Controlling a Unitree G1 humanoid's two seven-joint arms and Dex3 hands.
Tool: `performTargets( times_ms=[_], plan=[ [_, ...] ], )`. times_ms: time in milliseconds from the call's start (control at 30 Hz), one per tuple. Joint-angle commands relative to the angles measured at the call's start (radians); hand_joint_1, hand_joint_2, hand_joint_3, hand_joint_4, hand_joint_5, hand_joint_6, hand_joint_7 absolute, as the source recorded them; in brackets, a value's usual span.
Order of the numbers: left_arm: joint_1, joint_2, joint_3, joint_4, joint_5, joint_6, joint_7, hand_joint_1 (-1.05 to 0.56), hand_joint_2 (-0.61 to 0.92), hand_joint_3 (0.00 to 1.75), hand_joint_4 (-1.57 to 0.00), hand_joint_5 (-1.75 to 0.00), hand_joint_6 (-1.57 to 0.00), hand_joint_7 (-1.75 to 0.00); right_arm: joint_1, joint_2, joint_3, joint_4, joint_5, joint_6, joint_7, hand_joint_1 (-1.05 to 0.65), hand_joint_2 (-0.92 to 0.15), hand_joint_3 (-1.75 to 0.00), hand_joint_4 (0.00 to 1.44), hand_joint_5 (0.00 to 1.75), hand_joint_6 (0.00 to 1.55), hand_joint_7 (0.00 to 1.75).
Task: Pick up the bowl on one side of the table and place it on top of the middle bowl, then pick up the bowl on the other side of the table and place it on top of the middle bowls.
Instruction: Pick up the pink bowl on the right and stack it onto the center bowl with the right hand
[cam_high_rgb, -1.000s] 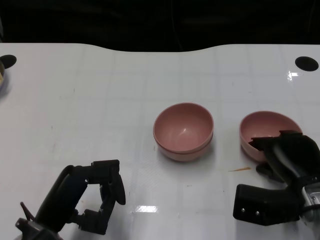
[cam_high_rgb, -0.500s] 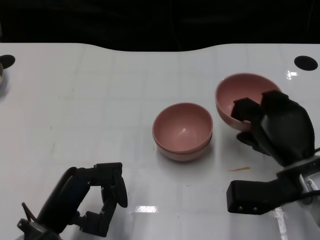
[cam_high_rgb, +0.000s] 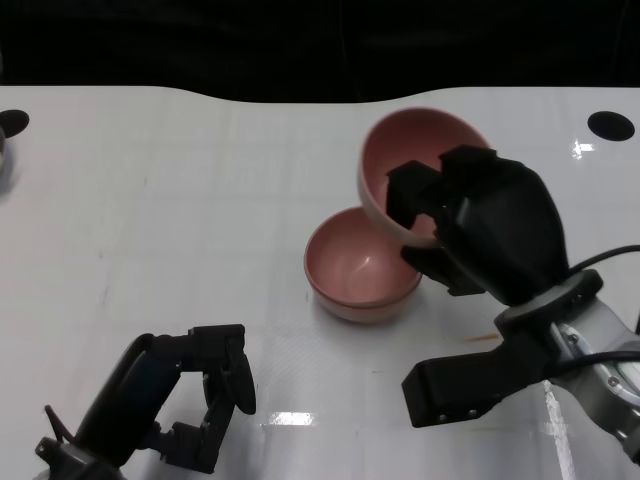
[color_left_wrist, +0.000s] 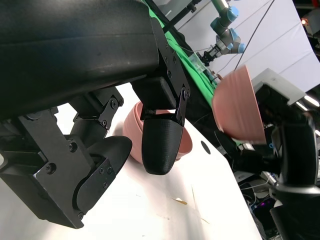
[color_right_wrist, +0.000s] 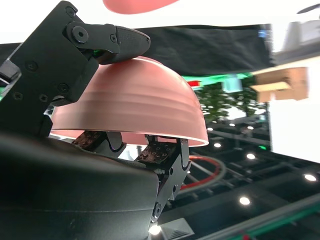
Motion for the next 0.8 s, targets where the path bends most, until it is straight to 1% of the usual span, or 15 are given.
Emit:
performTargets(
  times_ms=[33, 267, 300, 400, 433, 467, 500, 533, 567, 600, 633, 667, 700, 733, 800],
  plan=[
    [0.001, 0.006, 0.007, -0.003, -0.006, 0.003, -0.003, 0.03, 0.19, 1.67, -0.95, -1.72, -0.9, -1.51, -0.025, 0.02, 0.013, 0.028, 0.019, -0.01, 0.025, -0.11, -0.26, -1.11, 1.01, 1.75, 0.79, 1.73],
    [0.004, 0.002, 0.003, -0.009, -0.004, 0.004, -0.004, 0.03, 0.19, 1.66, -0.94, -1.73, -0.9, -1.51, -0.056, 0.042, 0.044, 0.122, -0.004, -0.052, -0.012, -0.1, -0.26, -1.13, 0.98, 1.75, 0.77, 1.75],
    [0.004, 0.001, 0.003, -0.01, -0.003, 0.004, -0.003, 0.03, 0.19, 1.66, -0.94, -1.73, -0.9, -1.51, -0.059, 0.043, 0.049, 0.132, -0.004, -0.052, -0.003, -0.11, -0.28, -1.09, 0.98, 1.75, 0.77, 1.75],
    [0.004, -0.003, 0.002, -0.009, -0.007, 0.003, -0.003, 0.03, 0.19, 1.67, -0.93, -1.73, -0.9, -1.51, -0.073, 0.039, 0.066, 0.173, -0.007, -0.061, 0.001, -0.09, -0.37, -0.82, 0.96, 1.75, 0.75, 1.74],
    [0.004, -0.004, 0.001, -0.008, -0.009, 0.003, -0.005, 0.03, 0.19, 1.67, -0.94, -1.73, -0.9, -1.51, -0.078, 0.036, 0.069, 0.187, 0.0, -0.07, 0.01, -0.1, -0.4, -0.78, 0.95, 1.75, 0.76, 1.69],
    [0.004, -0.005, 0.001, -0.008, -0.011, 0.003, -0.006, 0.03, 0.18, 1.67, -0.94, -1.73, -0.9, -1.51, -0.081, 0.034, 0.07, 0.197, 0.005, -0.077, 0.017, -0.11, -0.44, -0.69, 0.93, 1.75, 0.8, 1.56],
    [0.004, -0.006, 0.001, -0.008, -0.011, 0.003, -0.006, 0.03, 0.18, 1.67, -0.94, -1.73, -0.9, -1.51, -0.08, 0.029, 0.067, 0.199, 0.025, -0.081, 0.064, -0.11, -0.47, -0.64, 0.93, 1.75, 0.82, 1.48],
    [0.003, -0.007, 0.001, -0.009, -0.009, 0.004, -0.005, 0.03, 0.18, 1.68, -0.94, -1.73, -0.9, -1.51, -0.079, 0.022, 0.064, 0.196, 0.044, -0.082, 0.115, -0.15, -0.56, -0.55, 0.9, 1.38, 0.84, 1.0],
    [0.003, -0.007, 0.001, -0.009, -0.007, 0.003, -0.004, 0.02, 0.18, 1.68, -0.94, -1.73, -0.9, -1.5, -0.078, 0.016, 0.061, 0.19, 0.058, -0.081, 0.16, -0.18, -0.62, -0.49, 0.91, 1.08, 0.88, 0.65],
    [0.003, -0.007, 0.001, -0.009, -0.004, 0.003, -0.004, 0.03, 0.18, 1.68, -0.94, -1.73, -0.9, -1.5, -0.077, 0.008, 0.059, 0.184, 0.076, -0.08, 0.214, -0.22, -0.69, -0.41, 0.86, 0.77, 0.88, 0.33],
    [0.003, -0.007, 0.001, -0.009, 0.001, 0.002, -0.001, 0.03, 0.18, 1.68, -0.94, -1.73, -0.9, -1.5, -0.075, 0.001, 0.056, 0.176, 0.096, -0.082, 0.264, -0.25, -0.73, -0.36, 0.82, 0.62, 0.85, 0.22],
    [0.003, -0.007, 0.002, -0.01, 0.005, 0.002, 0.001, 0.03, 0.18, 1.68, -0.94, -1.73, -0.9, -1.5, -0.073, -0.003, 0.052, 0.169, 0.111, -0.084, 0.3, -0.34, -0.84, -0.22, 0.71, 0.38, 0.73, 0.09],
    [0.004, -0.007, 0.002, -0.013, 0.012, 0.006, 0.004, 0.03, 0.18, 1.68, -0.94, -1.72, -0.9, -1.49, -0.07, -0.009, 0.05, 0.16, 0.121, -0.081, 0.335, -0.37, -0.88, -0.17, 0.67, 0.29, 0.69, 0.05],
    [0.005, -0.007, 0.002, -0.017, 0.018, 0.01, 0.007, 0.03, 0.18, 1.67, -0.93, -1.72, -0.9, -1.49, -0.066, -0.015, 0.049, 0.148, 0.129, -0.073, 0.37, -0.5, -0.9, -0.2, 0.55, 0.19, 0.57, 0.02],
    [0.007, -0.008, 0.002, -0.021, 0.023, 0.015, 0.008, 0.02, 0.18, 1.67, -0.93, -1.72, -0.9, -1.49, -0.058, -0.022, 0.045, 0.124, 0.143, -0.054, 0.428, -0.6, -0.92, -0.25, 0.45, 0.12, 0.46, 0.01]
  ],
)
